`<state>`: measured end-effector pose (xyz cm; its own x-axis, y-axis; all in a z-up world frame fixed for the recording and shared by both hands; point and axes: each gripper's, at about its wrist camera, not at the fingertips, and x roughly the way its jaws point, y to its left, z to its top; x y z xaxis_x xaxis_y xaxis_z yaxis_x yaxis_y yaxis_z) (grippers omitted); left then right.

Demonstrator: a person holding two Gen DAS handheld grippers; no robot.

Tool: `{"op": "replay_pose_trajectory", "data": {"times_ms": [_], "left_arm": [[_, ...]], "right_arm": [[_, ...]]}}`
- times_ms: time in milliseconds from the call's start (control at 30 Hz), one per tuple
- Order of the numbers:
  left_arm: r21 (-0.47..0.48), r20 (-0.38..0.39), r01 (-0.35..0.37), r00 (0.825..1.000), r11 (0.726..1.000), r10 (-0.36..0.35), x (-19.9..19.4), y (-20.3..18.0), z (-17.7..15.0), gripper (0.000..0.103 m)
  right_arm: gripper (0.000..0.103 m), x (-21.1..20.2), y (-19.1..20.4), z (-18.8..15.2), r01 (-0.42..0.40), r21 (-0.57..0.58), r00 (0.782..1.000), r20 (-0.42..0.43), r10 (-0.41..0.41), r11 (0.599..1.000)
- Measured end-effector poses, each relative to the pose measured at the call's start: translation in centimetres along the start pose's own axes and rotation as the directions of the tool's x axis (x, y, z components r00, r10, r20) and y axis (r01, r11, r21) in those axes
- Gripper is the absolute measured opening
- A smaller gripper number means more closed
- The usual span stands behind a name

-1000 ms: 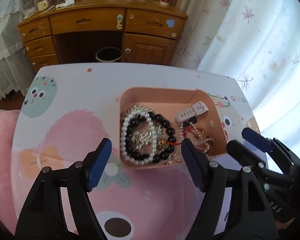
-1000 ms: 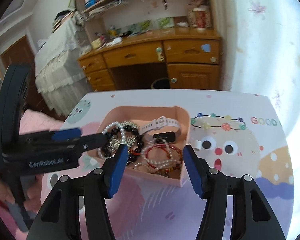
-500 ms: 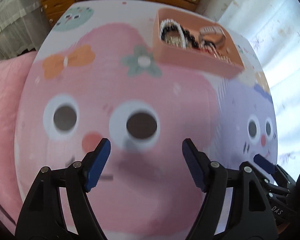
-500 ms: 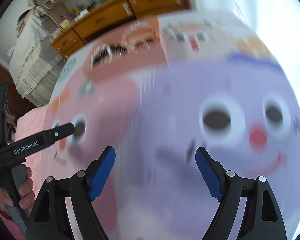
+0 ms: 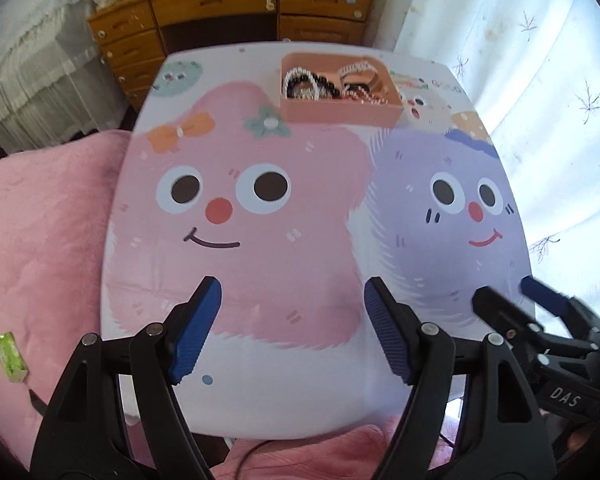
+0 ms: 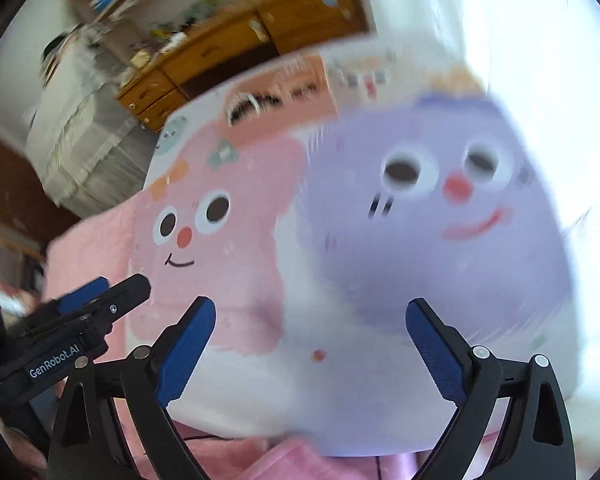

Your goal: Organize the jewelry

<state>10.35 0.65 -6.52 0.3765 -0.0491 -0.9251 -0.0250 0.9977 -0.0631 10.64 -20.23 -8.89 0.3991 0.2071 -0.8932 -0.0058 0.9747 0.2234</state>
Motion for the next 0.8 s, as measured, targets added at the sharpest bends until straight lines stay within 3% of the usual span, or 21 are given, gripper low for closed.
{"op": "replay_pose_trajectory", "data": {"times_ms": [133,233,433,500,800], "left_arm": [[-0.022,0.094,0.033,0.995,0.999,-0.030,-3.9,-1.6,0.6,0.072],[-0.032,0.152,0.026,0.988,0.999,-0.021,-5.7,-2.8,0.3,0.072],[-0.014,0.147,0.013,0.989,1.000,-0.011,-7.4,-4.6,-2.9,0.072],[-0.017,0.158,-0.030,0.987,0.999,0.032,-7.9,-4.9,-3.6,0.072],[-0.031,0.176,-0.074,0.981,0.997,0.078,-8.7,-3.6,-4.9,0.080]], "right_arm": [[0.101,-5.7,0.0,0.7,-0.011,-0.042,0.991,0.132,0.017,0.999],[0.102,-8.3,-0.8,0.5,-0.013,-0.028,0.986,0.167,0.017,1.000],[0.102,-10.5,-3.2,-2.3,-0.044,0.024,0.991,0.126,0.040,0.999],[0.102,-10.3,-3.0,-3.0,-0.044,0.013,0.993,0.109,0.042,0.999],[0.102,-10.3,-2.4,-4.5,-0.089,0.018,0.991,0.100,0.087,0.996]]}}
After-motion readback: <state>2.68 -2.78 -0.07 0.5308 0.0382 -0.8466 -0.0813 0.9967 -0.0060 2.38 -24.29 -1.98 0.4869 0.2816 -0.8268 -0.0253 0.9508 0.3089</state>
